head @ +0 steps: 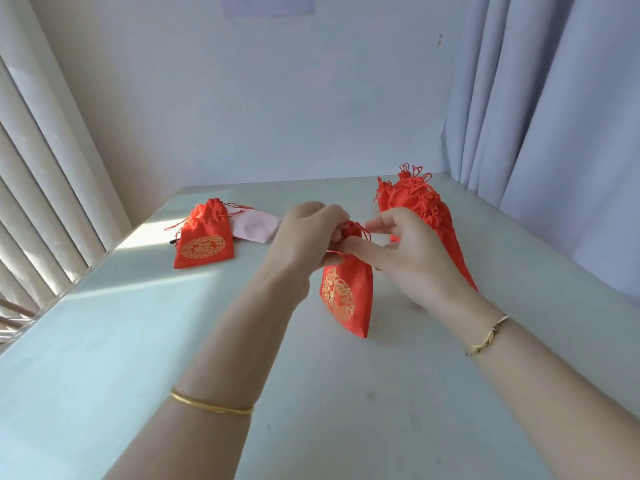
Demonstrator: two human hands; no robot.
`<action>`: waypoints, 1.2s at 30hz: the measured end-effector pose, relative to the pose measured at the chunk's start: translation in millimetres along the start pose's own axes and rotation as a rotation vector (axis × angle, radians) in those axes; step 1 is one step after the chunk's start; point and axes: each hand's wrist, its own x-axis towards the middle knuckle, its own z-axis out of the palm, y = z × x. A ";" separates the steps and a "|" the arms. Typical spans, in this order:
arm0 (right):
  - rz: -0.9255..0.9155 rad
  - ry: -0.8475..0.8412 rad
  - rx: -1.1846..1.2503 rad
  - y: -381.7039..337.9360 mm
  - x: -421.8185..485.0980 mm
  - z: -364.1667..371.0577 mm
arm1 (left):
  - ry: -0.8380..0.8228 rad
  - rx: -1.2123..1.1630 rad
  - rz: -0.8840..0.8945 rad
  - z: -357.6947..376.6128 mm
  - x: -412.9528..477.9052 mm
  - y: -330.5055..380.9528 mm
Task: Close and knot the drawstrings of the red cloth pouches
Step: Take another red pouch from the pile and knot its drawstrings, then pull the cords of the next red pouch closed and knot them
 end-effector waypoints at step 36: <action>-0.187 0.056 -0.263 15.4 39.3 75.7 | 0.314 1.235 -0.193 -89.4 93.2 -96.5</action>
